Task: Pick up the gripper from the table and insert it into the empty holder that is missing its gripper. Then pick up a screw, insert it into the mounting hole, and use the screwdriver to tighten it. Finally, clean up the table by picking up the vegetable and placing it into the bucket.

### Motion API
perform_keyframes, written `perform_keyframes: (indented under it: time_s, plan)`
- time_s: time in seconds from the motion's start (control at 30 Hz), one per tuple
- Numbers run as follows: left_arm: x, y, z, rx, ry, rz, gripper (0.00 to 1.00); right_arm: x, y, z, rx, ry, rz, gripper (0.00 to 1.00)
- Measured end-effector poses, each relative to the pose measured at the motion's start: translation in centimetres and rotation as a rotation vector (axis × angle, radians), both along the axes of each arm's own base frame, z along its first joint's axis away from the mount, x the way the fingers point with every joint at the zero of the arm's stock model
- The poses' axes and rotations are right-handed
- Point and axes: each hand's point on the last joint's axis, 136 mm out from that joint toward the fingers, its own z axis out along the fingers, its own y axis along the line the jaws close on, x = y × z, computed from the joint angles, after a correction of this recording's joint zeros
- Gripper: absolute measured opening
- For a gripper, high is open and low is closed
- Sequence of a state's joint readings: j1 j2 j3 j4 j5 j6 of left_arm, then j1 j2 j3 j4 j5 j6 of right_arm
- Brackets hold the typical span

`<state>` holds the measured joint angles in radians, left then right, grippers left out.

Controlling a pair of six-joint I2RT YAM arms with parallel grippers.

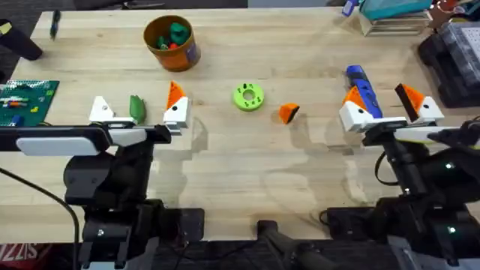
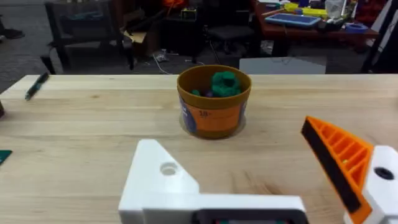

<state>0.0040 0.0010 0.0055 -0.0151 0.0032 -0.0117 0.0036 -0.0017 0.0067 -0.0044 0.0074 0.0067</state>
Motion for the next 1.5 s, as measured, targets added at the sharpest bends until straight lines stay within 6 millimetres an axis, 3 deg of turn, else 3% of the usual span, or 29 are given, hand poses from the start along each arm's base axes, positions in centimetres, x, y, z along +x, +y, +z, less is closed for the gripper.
perform_keyframes:
  time_s: [0.27,0.4,0.53,0.67,0.83,1.1,1.33,1.5]
  plan:
    - [-1.0,0.4,-1.8,0.001,0.173,0.025,0.995,-0.5,-0.1,-0.4,-0.001,0.062,-0.008,0.994]
    - [-2.0,1.2,1.1,0.008,0.246,0.067,0.995,-1.2,-0.1,-0.2,-0.001,0.154,-0.007,0.994]
    - [-2.0,1.8,4.6,0.018,0.352,0.106,0.995,-1.5,-0.1,2.3,-0.002,0.237,-0.007,0.994]
    - [-0.6,2.3,6.9,0.035,0.530,0.133,0.995,-1.4,-0.1,4.7,-0.003,0.381,-0.007,0.994]
    - [1.7,2.6,8.0,0.057,0.769,0.144,0.994,-0.6,0.1,6.8,0.000,0.583,0.004,0.994]
    - [5.4,2.7,6.1,0.074,0.970,0.144,0.995,1.6,0.2,7.4,0.001,0.781,0.008,0.994]
    - [5.9,3.0,3.1,0.066,1.089,0.154,0.985,2.4,0.2,5.5,0.000,0.864,0.008,0.994]
    - [6.4,5.1,0.1,-0.033,1.165,0.218,0.985,2.7,0.2,4.8,0.000,0.891,0.008,0.994]
